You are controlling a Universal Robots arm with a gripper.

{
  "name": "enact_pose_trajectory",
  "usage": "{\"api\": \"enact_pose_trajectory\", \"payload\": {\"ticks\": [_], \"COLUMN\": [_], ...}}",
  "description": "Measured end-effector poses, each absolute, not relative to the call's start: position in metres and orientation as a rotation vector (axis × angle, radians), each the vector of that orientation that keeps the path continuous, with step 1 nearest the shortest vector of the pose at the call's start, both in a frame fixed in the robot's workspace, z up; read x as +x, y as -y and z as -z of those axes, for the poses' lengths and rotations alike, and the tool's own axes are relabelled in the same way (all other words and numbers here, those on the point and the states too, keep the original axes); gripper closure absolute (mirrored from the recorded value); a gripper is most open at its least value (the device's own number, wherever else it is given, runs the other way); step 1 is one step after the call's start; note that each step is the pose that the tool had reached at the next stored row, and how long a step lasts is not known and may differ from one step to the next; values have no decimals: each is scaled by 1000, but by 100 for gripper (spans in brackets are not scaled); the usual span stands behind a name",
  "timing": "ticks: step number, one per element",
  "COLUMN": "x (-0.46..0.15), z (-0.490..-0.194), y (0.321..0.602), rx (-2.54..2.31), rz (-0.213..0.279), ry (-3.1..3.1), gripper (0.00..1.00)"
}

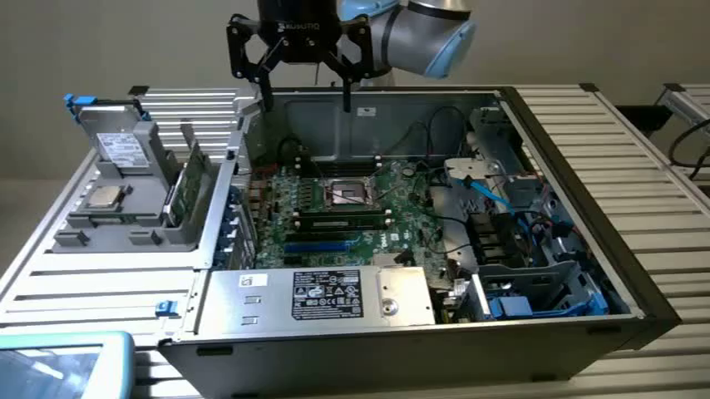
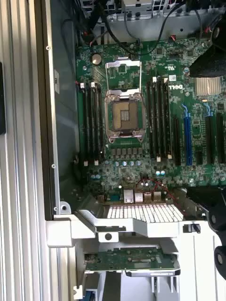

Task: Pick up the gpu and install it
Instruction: 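Reach for the gpu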

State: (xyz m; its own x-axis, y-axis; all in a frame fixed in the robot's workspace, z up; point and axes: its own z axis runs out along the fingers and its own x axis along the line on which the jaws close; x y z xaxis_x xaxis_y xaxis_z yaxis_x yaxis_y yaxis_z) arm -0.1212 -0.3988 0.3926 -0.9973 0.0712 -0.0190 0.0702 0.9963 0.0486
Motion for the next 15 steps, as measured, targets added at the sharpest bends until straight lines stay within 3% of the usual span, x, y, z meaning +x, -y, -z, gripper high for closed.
{"api": "enact_pose_trajectory", "payload": {"ticks": [15], "x": [-135], "z": [-390], "y": [395], "rx": [110], "rz": [-75], "ry": [-3117], "gripper": [1]}}
